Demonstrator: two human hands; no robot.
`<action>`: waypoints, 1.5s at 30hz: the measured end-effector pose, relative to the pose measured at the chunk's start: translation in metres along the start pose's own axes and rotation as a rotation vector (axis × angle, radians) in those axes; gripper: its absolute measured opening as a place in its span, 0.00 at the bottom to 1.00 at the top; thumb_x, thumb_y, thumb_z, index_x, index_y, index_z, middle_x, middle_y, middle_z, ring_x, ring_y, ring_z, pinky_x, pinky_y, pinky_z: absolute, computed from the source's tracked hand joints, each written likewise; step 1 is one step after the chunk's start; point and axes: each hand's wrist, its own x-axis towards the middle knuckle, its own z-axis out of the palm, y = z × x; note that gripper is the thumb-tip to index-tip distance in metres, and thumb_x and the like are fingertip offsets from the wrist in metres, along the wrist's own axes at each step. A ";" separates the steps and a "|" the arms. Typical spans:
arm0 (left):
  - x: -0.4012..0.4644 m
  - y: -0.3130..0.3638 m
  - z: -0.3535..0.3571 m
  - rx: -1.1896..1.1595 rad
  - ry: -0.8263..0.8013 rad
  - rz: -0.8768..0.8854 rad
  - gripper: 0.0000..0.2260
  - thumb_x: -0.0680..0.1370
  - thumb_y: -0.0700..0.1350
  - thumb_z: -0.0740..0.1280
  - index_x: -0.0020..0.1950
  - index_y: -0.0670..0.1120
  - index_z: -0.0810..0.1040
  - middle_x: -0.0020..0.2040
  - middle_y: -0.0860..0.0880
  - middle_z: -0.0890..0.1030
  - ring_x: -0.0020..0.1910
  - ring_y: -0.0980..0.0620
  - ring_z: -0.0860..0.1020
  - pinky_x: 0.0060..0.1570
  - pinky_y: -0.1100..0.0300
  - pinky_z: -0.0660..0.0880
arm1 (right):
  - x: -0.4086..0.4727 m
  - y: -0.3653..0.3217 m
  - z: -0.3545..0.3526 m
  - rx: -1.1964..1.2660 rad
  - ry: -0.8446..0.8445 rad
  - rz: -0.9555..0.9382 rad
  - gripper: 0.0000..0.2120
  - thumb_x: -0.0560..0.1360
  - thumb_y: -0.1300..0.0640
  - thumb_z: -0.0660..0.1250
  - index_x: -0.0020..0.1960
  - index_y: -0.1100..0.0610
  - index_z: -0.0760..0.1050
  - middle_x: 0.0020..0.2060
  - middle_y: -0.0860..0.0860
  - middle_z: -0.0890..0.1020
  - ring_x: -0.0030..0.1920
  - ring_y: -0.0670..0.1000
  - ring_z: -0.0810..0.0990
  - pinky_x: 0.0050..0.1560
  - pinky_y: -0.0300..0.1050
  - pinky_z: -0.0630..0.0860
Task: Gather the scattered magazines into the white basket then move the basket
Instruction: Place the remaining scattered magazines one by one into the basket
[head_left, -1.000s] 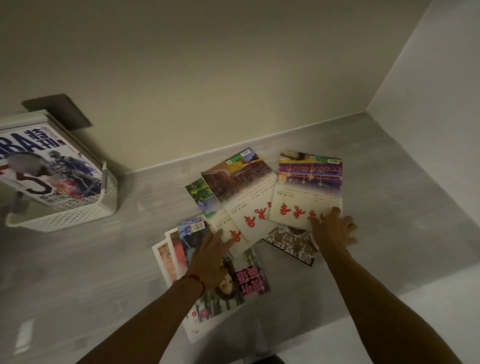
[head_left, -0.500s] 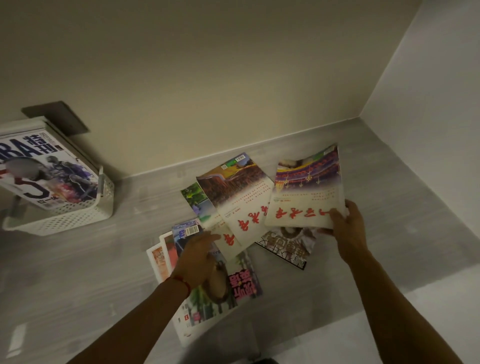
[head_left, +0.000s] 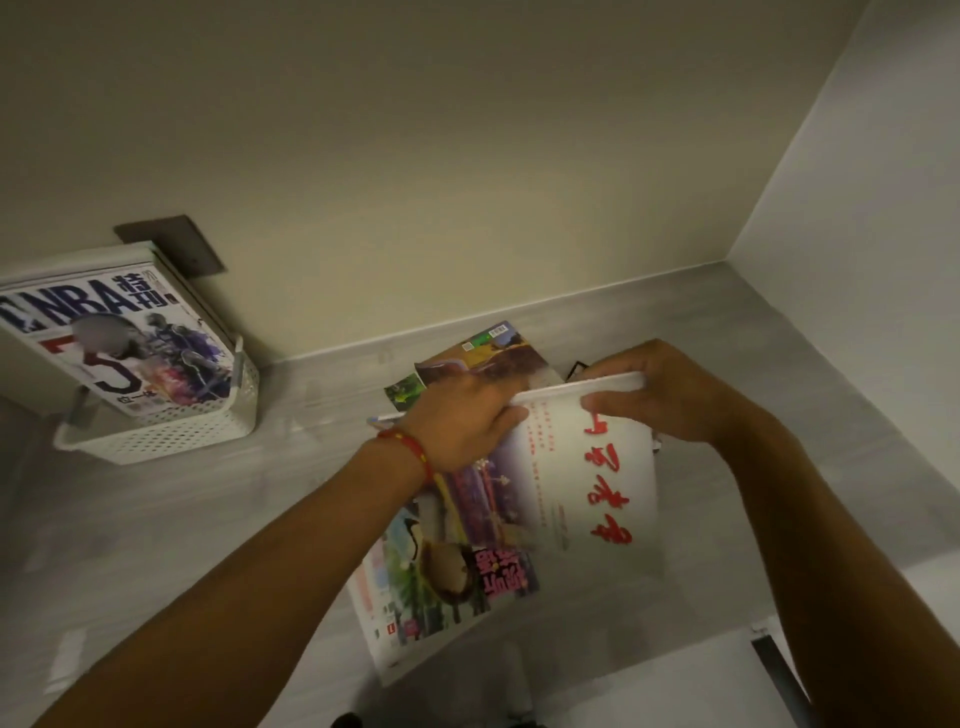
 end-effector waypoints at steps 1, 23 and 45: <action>-0.007 -0.005 0.002 -0.098 -0.037 -0.048 0.17 0.82 0.51 0.59 0.69 0.49 0.71 0.59 0.42 0.81 0.58 0.41 0.79 0.56 0.49 0.76 | 0.005 0.001 0.005 0.028 0.042 0.002 0.03 0.74 0.54 0.74 0.46 0.47 0.84 0.38 0.43 0.87 0.37 0.44 0.86 0.35 0.35 0.78; -0.253 -0.168 -0.043 -1.305 0.569 -0.898 0.11 0.80 0.47 0.65 0.62 0.51 0.77 0.55 0.45 0.85 0.50 0.40 0.85 0.44 0.48 0.83 | 0.129 -0.084 0.281 0.782 -0.064 0.371 0.13 0.77 0.52 0.68 0.61 0.49 0.77 0.56 0.50 0.85 0.53 0.52 0.85 0.55 0.56 0.81; -0.278 -0.444 -0.076 -0.920 0.853 -1.023 0.05 0.75 0.40 0.70 0.46 0.47 0.85 0.43 0.46 0.85 0.38 0.54 0.80 0.46 0.57 0.79 | 0.360 -0.199 0.369 -0.153 0.275 0.108 0.16 0.78 0.55 0.67 0.63 0.61 0.78 0.59 0.58 0.83 0.55 0.59 0.84 0.50 0.41 0.76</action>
